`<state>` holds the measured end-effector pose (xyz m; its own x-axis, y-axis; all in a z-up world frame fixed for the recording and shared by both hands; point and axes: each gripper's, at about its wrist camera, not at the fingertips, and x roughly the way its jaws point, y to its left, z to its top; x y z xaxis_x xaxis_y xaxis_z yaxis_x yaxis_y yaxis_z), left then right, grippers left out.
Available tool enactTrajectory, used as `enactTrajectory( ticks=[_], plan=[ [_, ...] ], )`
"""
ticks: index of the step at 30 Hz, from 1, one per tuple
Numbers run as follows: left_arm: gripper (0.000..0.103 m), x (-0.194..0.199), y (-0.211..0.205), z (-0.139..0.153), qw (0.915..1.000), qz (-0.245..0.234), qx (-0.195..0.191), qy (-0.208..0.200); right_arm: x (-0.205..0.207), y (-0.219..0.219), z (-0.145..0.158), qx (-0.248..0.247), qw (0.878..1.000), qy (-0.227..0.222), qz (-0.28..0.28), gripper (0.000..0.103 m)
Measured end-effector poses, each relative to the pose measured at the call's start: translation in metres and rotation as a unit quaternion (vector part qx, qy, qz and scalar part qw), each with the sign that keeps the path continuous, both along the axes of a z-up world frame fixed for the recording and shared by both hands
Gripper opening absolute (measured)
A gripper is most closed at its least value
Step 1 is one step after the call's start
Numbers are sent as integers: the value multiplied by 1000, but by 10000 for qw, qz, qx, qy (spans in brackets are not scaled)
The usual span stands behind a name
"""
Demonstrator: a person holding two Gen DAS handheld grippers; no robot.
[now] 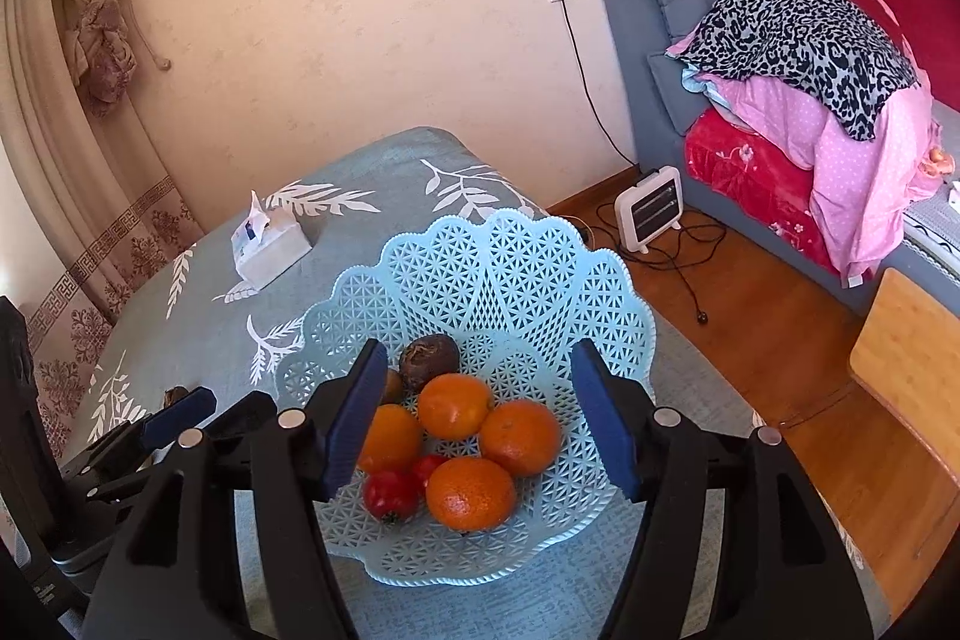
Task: Organize fruits
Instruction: 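Lower the light brown fruit into the basket and open the left tool, then grasp the small tan fruit with the left tool while the right moves toward the dark fruit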
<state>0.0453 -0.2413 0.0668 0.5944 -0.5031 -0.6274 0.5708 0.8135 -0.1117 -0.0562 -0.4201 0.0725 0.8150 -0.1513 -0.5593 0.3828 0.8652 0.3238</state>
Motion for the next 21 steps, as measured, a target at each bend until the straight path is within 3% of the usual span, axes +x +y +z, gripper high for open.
enactTrajectory(
  ticks=[3, 21],
  plan=[
    [83, 0, 10, 3, 9999, 127, -32, -33, 1, 4, 0, -10, 10000, -2, 68, 65],
    [83, 16, 92, 6, 9925, 1200, 191, -105, 7, 39, -4, -218, 9986, 38, 470, 65]
  ],
)
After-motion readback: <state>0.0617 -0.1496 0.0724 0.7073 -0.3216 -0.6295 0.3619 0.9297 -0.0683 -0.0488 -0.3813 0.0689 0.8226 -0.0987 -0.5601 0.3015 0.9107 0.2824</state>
